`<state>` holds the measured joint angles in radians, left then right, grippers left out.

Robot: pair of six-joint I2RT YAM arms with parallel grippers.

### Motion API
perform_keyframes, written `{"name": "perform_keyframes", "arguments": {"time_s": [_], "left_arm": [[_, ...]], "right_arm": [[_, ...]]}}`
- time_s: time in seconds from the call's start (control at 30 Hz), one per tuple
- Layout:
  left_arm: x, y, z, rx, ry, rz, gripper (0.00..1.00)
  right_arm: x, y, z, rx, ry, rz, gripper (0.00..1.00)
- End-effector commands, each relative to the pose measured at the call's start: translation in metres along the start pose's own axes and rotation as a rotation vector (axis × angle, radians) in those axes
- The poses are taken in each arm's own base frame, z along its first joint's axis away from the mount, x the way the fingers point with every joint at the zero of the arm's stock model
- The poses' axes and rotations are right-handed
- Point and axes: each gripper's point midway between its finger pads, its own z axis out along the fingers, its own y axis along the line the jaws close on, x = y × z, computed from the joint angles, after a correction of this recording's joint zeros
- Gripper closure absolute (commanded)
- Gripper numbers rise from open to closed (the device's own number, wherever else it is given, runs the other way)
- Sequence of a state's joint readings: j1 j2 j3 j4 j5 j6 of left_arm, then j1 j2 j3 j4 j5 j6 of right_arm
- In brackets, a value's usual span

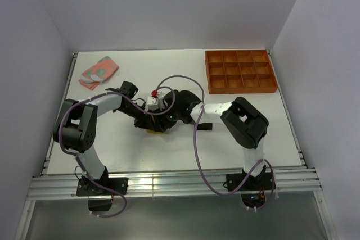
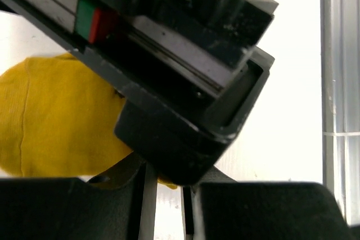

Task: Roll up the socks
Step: Roll the sock at the center of the board.

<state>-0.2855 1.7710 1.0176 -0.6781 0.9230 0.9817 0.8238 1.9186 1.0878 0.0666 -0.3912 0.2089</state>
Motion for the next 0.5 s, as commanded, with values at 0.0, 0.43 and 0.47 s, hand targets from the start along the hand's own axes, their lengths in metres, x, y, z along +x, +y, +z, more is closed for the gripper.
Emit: {"name": "perform_keyframes", "arguments": {"time_s": [0.0,0.43,0.47], "left_arm": [[0.071,0.031,-0.018,-0.201,0.159,-0.405,1.0],[0.072,0.032,-0.017,-0.23,0.164,-0.396,1.0],[0.071,0.033,-0.017,-0.233,0.163,-0.394,1.0]], "right_arm": [[0.015,-0.022,-0.013,0.108,0.059,-0.051,0.36],[0.022,-0.007,-0.003,0.049,0.125,0.086,0.34],[0.024,-0.007,0.0,0.046,0.131,0.11,0.33]]}}
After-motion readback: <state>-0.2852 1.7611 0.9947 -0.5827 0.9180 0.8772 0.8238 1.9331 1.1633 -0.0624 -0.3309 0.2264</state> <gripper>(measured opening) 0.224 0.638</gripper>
